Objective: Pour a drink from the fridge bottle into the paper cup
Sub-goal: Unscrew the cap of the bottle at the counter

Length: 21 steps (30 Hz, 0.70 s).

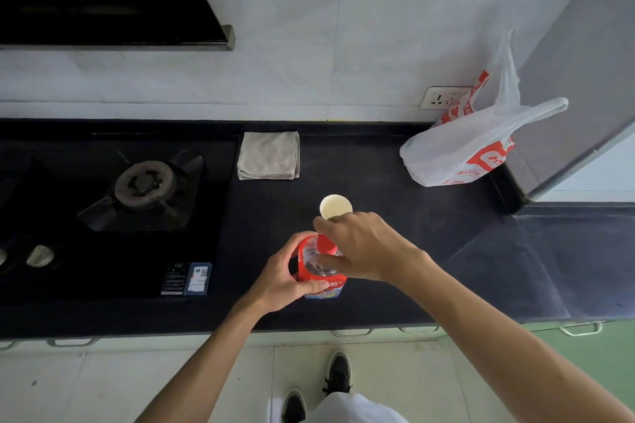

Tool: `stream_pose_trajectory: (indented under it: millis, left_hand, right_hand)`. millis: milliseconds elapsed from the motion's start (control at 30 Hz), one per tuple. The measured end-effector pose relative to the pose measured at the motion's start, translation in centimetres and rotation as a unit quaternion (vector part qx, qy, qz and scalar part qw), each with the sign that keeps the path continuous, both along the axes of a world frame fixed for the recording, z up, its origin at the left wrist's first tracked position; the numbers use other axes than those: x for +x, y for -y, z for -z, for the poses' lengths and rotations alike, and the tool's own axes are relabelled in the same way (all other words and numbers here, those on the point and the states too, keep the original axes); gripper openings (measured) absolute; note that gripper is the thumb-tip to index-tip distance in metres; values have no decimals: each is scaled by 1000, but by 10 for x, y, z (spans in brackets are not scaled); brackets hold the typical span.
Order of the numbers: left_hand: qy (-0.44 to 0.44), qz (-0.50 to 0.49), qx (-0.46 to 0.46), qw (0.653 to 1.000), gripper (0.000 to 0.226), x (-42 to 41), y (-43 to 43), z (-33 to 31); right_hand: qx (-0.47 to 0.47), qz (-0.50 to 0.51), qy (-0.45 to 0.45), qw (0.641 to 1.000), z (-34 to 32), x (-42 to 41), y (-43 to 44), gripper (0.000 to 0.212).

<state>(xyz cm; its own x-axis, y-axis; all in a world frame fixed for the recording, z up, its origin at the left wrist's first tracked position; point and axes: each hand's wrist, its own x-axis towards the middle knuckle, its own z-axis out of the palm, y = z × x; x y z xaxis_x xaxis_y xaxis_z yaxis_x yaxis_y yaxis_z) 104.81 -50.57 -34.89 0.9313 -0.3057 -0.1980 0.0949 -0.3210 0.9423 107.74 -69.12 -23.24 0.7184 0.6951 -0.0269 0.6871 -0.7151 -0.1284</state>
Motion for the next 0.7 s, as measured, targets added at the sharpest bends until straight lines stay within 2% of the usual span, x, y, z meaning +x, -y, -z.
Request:
stream_pose_trajectory:
  millis: [200,267,400,500,600,700]
  left_hand:
    - [-7,-1,-5,1000,77,1,0,0]
    - [-7,-1,-4,1000,77,1,0,1]
    - [-18,0,1,1000,71,1,1,0]
    - [-18,-7,-1,1000,73,0,2,0]
    - [-15,-7,-13,1000,79,0,0,0]
    - [-11,-4,-20,1000,79,0,-1,0]
  right_hand:
    - [63,-20,31,997,10,-2,-1,24]
    - [55,-50,35,997,9,1,2,26]
    - [9,-96,26,995,6,7,5,48]
    - [6,-120,21,993,2,10,7,43]
    - [43,-89,20,995,-1,11,6,27]
    - [56,-24,44,997,6,7,1,34]
